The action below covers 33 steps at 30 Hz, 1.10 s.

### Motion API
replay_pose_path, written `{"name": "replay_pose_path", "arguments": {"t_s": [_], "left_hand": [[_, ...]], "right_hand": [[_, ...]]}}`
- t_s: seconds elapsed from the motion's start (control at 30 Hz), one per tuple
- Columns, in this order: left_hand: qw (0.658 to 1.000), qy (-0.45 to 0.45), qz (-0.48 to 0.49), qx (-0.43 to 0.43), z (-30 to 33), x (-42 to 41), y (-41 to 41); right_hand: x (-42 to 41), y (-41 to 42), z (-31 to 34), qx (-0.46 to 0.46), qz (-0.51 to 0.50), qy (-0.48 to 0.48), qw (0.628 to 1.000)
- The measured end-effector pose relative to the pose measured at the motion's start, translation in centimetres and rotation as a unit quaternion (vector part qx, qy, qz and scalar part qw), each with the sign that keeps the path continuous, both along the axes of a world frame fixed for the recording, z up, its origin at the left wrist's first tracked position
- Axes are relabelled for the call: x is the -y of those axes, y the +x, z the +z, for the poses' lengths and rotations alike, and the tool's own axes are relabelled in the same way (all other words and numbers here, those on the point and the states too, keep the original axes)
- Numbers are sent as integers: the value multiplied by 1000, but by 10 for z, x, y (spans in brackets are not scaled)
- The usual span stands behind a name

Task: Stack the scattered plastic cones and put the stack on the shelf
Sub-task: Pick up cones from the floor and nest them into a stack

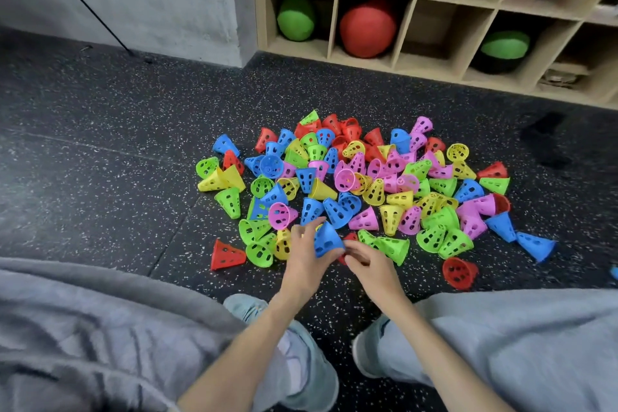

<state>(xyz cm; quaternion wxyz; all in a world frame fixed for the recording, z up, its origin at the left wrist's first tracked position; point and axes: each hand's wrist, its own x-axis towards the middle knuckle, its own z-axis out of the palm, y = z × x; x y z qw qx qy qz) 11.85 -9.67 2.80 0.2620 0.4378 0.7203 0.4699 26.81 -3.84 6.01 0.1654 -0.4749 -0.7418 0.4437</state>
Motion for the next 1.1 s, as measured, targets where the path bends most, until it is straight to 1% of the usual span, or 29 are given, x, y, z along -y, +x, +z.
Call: {"name": "replay_pose_path", "arguments": {"t_s": [0.1,0.23,0.33,0.4,0.47,0.57,0.6,0.7,0.83,1.0,1.1], "left_hand": [[998,-22,-41,-29,3,-19,-15],[986,-82,-100,-104,12,-42,-44],[976,-107,-113,-150,14,-52,-67],[981,-111,-88,-135,8,-53,-77],[991,-102,-33,-84,-2,-50,-81],[997,-67,42,-18,-16,-46,-78],[997,-60,48,-3,-21,-46,-78],[997,-57,25,38,-33,-42,-82],[996,-59,24,57,-40,-37,-89],[997,-66,28,36,-44,-33,-92],[996,-78,31,37,-45,-32,-92]], "right_hand": [[-14,-3,2,17,11,-2,1000],[-34,-17,3,25,17,-5,1000],[-48,-31,-4,26,27,-8,999],[-54,-41,-9,29,37,-9,999],[-64,-48,-13,28,40,-13,999],[-84,-52,-23,32,2,-16,999],[-92,-53,-28,36,-14,-14,999],[-109,-52,-41,40,-43,-8,998],[-115,-56,-59,35,-72,-33,996],[-114,-62,-70,37,-65,-80,994],[-110,-61,-72,32,-66,-92,993]]}}
